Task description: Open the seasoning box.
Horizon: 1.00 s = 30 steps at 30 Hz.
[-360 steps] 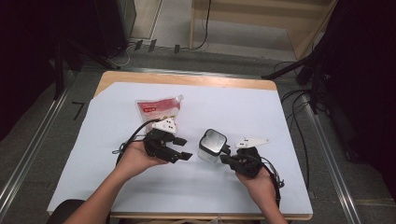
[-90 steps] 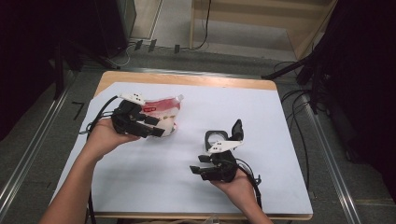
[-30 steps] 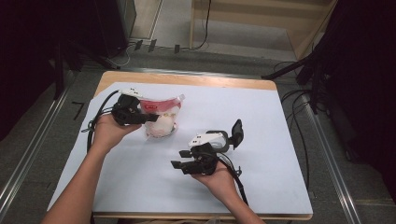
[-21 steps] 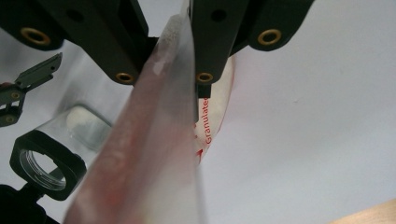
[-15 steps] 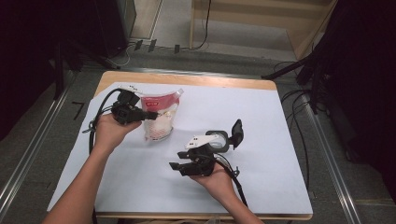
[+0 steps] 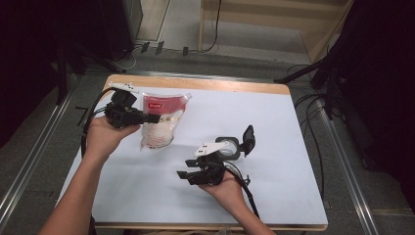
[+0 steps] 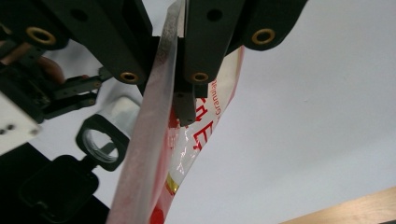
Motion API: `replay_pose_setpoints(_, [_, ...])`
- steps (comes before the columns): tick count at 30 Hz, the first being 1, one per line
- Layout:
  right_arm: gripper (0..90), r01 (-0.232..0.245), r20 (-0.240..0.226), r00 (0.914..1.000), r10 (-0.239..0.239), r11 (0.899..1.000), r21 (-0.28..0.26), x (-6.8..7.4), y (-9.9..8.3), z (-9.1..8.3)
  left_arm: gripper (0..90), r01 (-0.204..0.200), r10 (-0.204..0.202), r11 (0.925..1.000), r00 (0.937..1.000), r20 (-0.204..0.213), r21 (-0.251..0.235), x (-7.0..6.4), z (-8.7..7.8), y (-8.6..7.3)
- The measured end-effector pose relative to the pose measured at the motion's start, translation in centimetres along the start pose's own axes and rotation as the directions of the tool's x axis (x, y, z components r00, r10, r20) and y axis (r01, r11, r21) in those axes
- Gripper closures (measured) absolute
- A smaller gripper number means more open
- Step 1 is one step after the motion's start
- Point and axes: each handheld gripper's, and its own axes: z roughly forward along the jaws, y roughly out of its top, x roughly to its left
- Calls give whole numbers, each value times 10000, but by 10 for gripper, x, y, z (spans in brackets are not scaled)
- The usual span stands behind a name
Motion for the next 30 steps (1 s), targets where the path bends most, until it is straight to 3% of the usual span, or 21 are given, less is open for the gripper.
replay_pose_setpoints(5, [498, 96, 142, 9999, -96, 9999, -48, 1, 1, -1, 900, -63, 64, 10000, 9996, 267, -21, -9, -8, 4])
replay_pose_setpoints(6, [503, 55, 174, 9998, -53, 10000, -76, 1, 1, -1, 900, 74, -73, 10000, 9991, 414, -19, -12, -9, 5])
replay_pose_setpoints(9, [548, 51, 172, 9998, -49, 10000, -79, 1, 1, -3, 900, -37, 36, 10000, 9971, 757, 6, -19, -11, 7])
replay_pose_setpoints(18, [550, 55, 702, 9975, -24, 9990, -437, 1, -1, -6, 900, -214, 216, 9998, 9904, 1368, -28, -42, -15, 11])
replay_pose_setpoints(26, [589, -488, 941, 9942, 513, 9984, -296, -3, -2, 0, 900, -555, 513, 9982, 9848, 1661, 205, -64, -13, 14])
replay_pose_setpoints(30, [603, -620, 1029, 9926, 651, 9975, -332, -5, -5, 3, 900, -446, 368, 9982, 9827, 1816, 390, -71, -10, 13])
